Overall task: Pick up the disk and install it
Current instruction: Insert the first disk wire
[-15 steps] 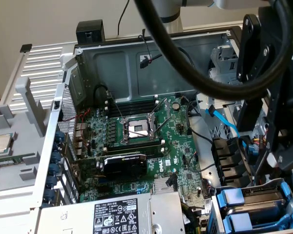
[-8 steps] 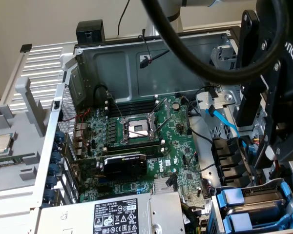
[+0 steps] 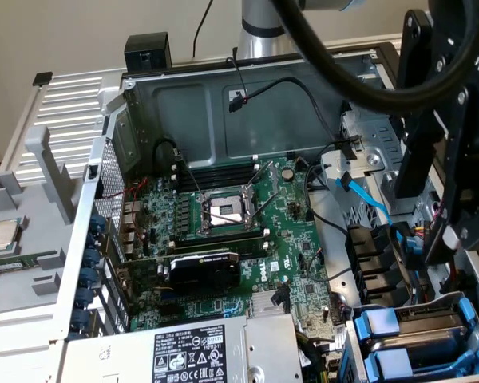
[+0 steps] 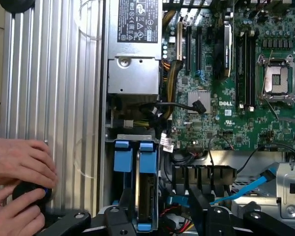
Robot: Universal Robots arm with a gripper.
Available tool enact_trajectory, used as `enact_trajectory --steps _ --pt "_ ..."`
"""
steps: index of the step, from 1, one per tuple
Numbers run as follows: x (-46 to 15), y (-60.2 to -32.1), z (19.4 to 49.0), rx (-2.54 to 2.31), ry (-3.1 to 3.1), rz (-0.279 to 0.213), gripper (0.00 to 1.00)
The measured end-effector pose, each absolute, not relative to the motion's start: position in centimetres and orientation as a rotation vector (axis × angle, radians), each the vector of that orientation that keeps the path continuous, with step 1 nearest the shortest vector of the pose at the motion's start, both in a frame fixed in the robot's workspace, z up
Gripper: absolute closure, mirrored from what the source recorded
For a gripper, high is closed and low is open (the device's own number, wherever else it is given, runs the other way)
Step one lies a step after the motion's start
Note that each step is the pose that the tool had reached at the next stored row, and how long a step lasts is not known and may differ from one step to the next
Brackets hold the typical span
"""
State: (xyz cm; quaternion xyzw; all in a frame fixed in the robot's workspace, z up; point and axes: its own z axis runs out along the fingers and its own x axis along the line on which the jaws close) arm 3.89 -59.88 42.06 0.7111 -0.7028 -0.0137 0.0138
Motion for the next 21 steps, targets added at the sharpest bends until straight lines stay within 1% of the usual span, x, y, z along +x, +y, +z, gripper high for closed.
enact_trajectory --steps 8,13,18,21 --pt "5.3 -59.6 42.1 2.215 -2.196 -0.034 0.43" --pt "5.5 -59.6 42.1 2.189 -2.230 -0.040 0.43" --pt "5.5 -59.6 42.1 2.156 -2.281 -0.025 0.43" --pt "5.5 -59.6 41.9 2.123 -2.318 -0.028 0.43"
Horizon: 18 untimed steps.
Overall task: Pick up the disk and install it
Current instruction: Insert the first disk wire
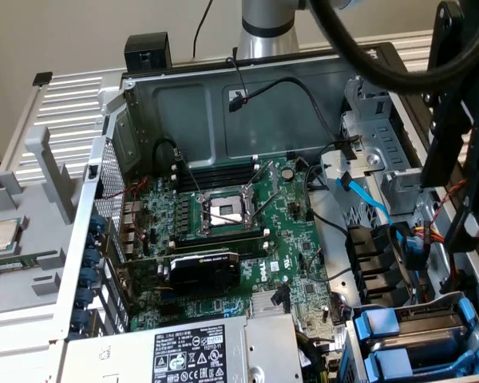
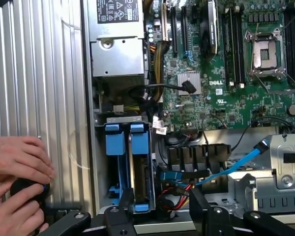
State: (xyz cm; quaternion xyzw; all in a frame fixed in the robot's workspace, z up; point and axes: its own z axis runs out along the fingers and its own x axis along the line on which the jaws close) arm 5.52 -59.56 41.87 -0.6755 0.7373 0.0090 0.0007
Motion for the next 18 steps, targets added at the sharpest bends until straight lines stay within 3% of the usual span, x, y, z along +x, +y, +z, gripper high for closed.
enact_trajectory --steps 18 --pt "6.38 -59.44 40.93 -1.933 2.460 0.041 0.43"
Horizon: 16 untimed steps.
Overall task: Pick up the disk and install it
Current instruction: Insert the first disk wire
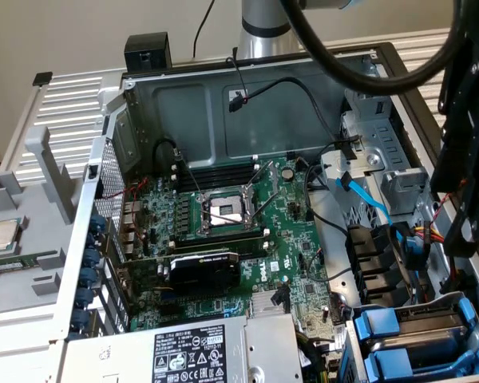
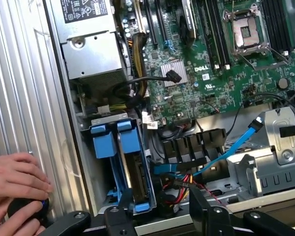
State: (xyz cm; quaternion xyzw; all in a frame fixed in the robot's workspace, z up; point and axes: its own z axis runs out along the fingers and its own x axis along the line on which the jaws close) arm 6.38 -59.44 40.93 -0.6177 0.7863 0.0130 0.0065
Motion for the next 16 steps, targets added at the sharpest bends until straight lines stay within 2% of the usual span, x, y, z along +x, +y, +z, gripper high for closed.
enact_trajectory --steps 7,16 --pt "6.9 -57.9 40.9 -1.928 2.464 0.040 0.43" --pt "8.1 -57.6 40.0 -1.852 2.521 0.038 0.43"
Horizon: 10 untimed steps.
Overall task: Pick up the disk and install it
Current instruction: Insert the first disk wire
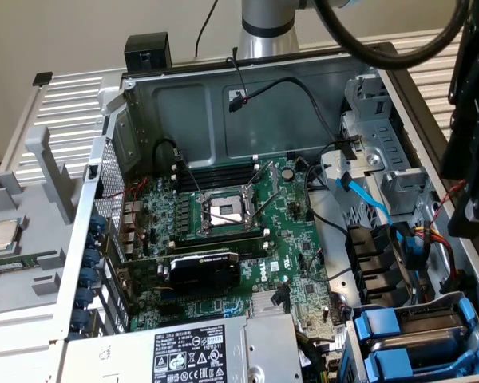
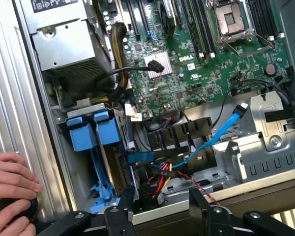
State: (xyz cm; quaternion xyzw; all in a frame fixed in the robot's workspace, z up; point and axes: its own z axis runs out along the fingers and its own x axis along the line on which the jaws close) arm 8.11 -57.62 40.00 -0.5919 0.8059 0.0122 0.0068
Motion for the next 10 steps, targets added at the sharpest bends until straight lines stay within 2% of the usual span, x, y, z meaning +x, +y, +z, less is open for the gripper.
enact_trajectory --steps 10 --pt "7.8 -57.5 38.4 -1.736 2.605 0.027 0.43"
